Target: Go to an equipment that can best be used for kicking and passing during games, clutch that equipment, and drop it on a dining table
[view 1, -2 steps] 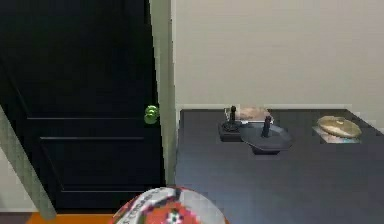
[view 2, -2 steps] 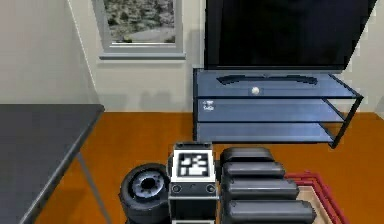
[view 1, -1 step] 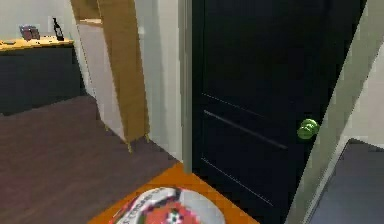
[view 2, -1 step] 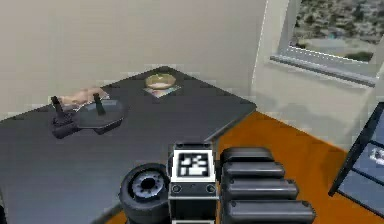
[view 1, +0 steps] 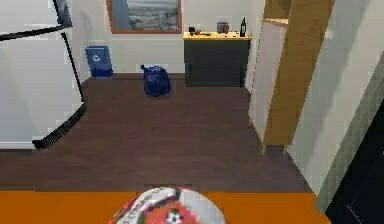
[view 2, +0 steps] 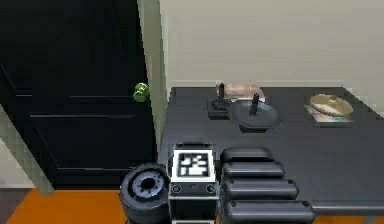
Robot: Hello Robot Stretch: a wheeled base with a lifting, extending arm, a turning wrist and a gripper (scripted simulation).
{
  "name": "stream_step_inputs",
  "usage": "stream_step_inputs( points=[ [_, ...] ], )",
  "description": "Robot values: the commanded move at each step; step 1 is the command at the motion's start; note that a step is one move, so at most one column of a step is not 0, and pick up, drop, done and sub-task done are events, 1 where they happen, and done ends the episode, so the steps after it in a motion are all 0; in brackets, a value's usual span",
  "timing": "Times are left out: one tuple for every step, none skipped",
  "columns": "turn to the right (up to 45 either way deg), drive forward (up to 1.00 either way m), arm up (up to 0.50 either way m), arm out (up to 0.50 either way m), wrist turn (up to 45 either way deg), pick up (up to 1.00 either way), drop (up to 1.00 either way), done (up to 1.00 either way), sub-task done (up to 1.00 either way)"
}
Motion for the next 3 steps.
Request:
stream_step_inputs(
  points=[
    [-45.0, 0.00, 0.00, 0.00, 0.0, 0.00, 0.00, 0.00, 0.00],
    [-15.0, 0.00, 0.00, 0.00, 0.0, 0.00, 0.00, 0.00, 0.00],
    [0.0, 0.15, 0.00, 0.00, 0.0, 0.00, 0.00, 0.00, 0.00]
  ],
)
